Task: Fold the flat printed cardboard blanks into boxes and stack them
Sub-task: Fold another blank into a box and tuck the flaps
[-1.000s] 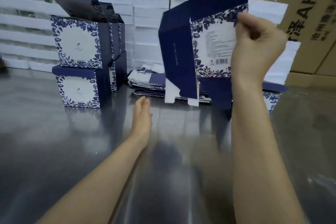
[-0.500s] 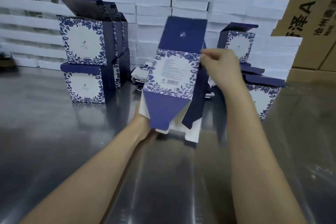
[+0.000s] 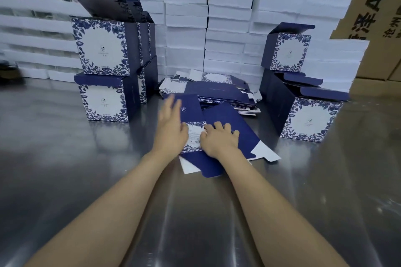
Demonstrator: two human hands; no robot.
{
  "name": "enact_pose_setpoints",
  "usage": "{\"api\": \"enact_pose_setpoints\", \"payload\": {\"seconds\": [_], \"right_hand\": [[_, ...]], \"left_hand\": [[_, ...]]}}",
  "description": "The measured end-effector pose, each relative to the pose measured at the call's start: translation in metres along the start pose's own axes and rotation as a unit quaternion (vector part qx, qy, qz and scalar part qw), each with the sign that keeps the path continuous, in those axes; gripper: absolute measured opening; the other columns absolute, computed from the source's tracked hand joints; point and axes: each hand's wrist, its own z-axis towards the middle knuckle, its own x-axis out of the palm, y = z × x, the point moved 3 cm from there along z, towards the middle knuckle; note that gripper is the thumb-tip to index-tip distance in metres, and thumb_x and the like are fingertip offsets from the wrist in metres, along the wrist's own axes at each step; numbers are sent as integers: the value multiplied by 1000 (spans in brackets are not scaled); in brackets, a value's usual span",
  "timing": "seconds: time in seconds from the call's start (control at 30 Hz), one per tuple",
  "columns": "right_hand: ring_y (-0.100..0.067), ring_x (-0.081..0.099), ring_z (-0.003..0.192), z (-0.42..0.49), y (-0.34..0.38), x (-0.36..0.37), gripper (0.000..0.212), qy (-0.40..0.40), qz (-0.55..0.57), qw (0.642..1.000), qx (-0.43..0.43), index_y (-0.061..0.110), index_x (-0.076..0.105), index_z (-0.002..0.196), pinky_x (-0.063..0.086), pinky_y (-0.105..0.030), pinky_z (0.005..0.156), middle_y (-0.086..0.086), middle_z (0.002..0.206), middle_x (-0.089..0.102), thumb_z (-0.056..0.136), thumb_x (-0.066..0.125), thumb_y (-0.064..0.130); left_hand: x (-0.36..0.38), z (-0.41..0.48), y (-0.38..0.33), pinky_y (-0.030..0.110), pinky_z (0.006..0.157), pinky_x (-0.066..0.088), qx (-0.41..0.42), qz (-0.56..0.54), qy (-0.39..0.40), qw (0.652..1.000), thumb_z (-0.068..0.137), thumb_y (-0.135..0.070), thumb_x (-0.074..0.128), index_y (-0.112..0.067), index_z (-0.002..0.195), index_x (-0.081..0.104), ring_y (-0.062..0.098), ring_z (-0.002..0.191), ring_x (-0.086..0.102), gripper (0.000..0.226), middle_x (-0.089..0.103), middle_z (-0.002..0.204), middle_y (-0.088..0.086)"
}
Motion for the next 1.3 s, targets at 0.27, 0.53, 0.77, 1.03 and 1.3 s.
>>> {"api": "enact_pose_setpoints", "payload": {"seconds": [0.27,0.53,0.77,1.03,1.3], "right_hand": [[-30,27,130,-4,-2,0,44,-60,12,998,17,19,43,136,20,-47,108,-9,141,33,99,27,38],[-24,-8,150,-1,-31,4,75,45,24,998,40,23,7,156,-4,-40,119,-11,162,-7,95,15,67],[-26,0,150,-5,-55,-1,86,42,-17,994,97,14,5,155,3,-43,120,-8,163,2,92,14,72],[-28,14,148,-9,-57,-11,86,30,-94,993,61,10,16,154,7,-46,119,-11,160,18,93,14,70],[-34,9,147,-34,-30,0,73,19,-55,995,80,1,15,152,8,-44,119,-22,159,14,101,16,52]], "left_hand": [[35,-4,2,39,121,-1,2,255,271,928,104,-35,15,-14,155,11,16,150,2,55,4,164,2],[18,-6,8,47,118,-7,-87,299,290,905,98,-63,15,-15,156,-1,12,150,-7,76,-8,163,-3],[13,-9,7,51,118,-11,-89,294,305,902,96,-66,16,-17,156,1,12,150,-7,79,-6,163,-4],[15,-12,2,54,116,-11,-95,304,298,900,98,-62,15,-16,156,1,14,150,-7,75,-6,163,-2],[34,-23,-25,55,117,-9,-2,304,259,917,106,-31,18,-15,154,17,22,150,4,51,8,163,4]]}}
